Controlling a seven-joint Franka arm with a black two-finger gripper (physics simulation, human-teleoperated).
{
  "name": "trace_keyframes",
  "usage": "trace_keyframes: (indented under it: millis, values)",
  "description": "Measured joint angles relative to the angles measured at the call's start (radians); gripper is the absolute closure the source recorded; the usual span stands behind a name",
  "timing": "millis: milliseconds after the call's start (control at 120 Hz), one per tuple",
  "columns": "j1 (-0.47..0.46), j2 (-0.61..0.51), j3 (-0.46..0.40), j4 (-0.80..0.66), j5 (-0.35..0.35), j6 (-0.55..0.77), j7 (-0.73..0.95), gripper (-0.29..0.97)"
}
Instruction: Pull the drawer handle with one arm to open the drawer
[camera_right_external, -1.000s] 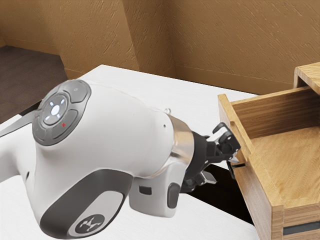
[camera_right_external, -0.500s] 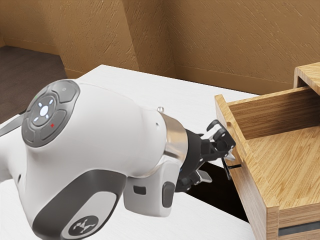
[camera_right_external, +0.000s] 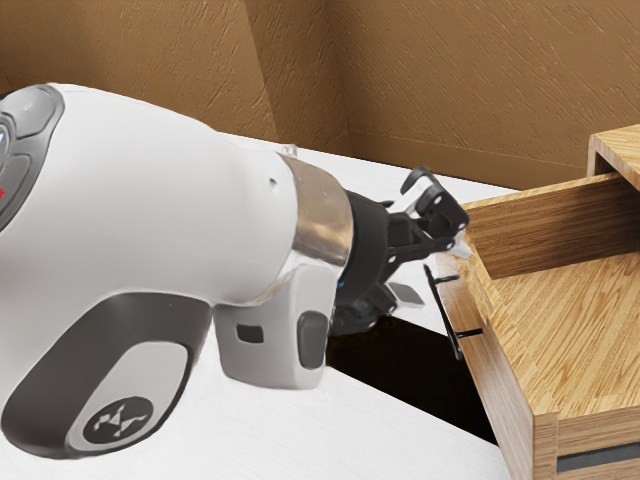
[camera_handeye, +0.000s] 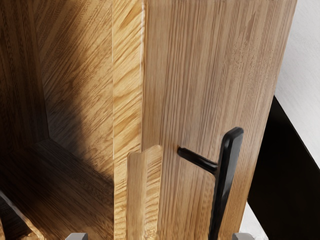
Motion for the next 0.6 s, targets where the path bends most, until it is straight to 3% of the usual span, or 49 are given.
trace_keyframes:
  millis: [133, 258, 325, 408, 575, 600]
  values:
    - [0.066, -0.018, 0.048, 0.343, 0.076, -0.16, -0.003, 0.34]
    - [0.08, 0.01, -0.02, 0.613, 0.241, -0.412, -0.116, 0.22]
    - [0.027, 0.089, -0.075, 0.647, 0.292, -0.563, -0.265, 0.17]
    - [-0.004, 0.334, -0.155, 0.63, 0.312, -0.688, -0.471, 0.12]
    - [-0.003, 0.549, -0.178, 0.547, 0.303, -0.685, -0.898, 0.06]
    - [-0.003, 0.581, -0.189, 0.549, 0.305, -0.674, -0.953, -0.09]
